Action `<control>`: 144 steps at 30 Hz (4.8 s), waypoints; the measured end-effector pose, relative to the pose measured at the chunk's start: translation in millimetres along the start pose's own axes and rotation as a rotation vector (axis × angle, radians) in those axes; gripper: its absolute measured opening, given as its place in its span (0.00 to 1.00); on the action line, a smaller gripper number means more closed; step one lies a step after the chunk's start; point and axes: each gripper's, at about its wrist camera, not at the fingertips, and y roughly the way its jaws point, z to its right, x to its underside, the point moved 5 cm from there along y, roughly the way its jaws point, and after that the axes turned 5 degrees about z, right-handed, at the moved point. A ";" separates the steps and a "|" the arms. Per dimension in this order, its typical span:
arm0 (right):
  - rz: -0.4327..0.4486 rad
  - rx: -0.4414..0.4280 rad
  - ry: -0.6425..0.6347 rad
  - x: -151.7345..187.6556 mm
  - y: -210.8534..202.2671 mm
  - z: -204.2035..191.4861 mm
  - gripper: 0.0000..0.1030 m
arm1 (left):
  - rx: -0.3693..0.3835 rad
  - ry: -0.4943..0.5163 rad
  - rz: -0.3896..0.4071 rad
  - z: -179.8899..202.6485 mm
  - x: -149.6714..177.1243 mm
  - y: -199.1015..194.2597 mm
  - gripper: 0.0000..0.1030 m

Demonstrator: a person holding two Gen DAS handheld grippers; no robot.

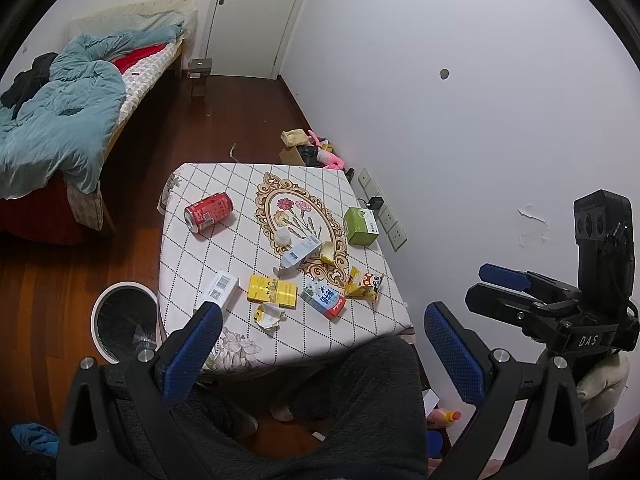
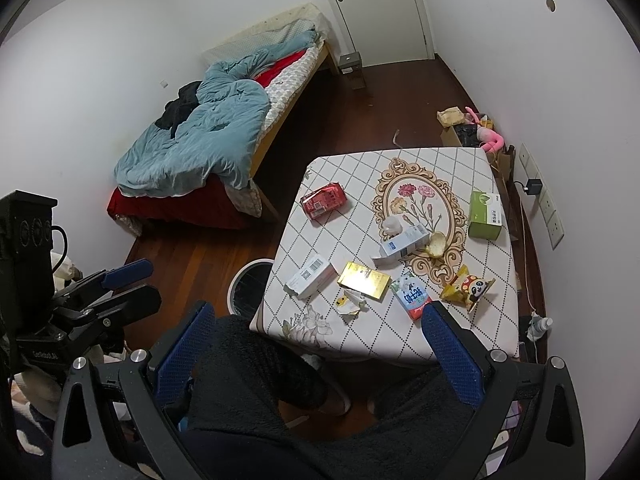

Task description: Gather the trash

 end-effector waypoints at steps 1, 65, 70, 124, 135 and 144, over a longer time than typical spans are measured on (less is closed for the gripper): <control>0.000 0.000 -0.001 0.0 0.1 0.1 1.00 | 0.000 0.000 0.000 0.1 0.4 -0.3 1.00; -0.598 0.358 -0.094 80.3 393.7 180.4 0.67 | -0.318 0.181 -0.578 -171.7 90.7 336.7 0.46; -0.577 0.362 -0.098 86.0 388.2 167.6 0.64 | -0.337 0.182 -0.547 -177.0 98.9 332.0 0.44; -0.690 0.062 -0.245 86.1 637.2 -227.3 0.98 | -0.717 -0.637 -0.253 -563.7 120.1 130.6 0.97; -0.664 0.153 -0.325 93.4 593.0 -234.1 0.98 | -0.794 -0.594 -0.262 -541.6 137.8 107.5 0.97; -0.597 0.115 -0.312 79.6 540.6 -236.6 0.98 | -0.817 -0.537 -0.218 -510.0 123.6 78.0 0.97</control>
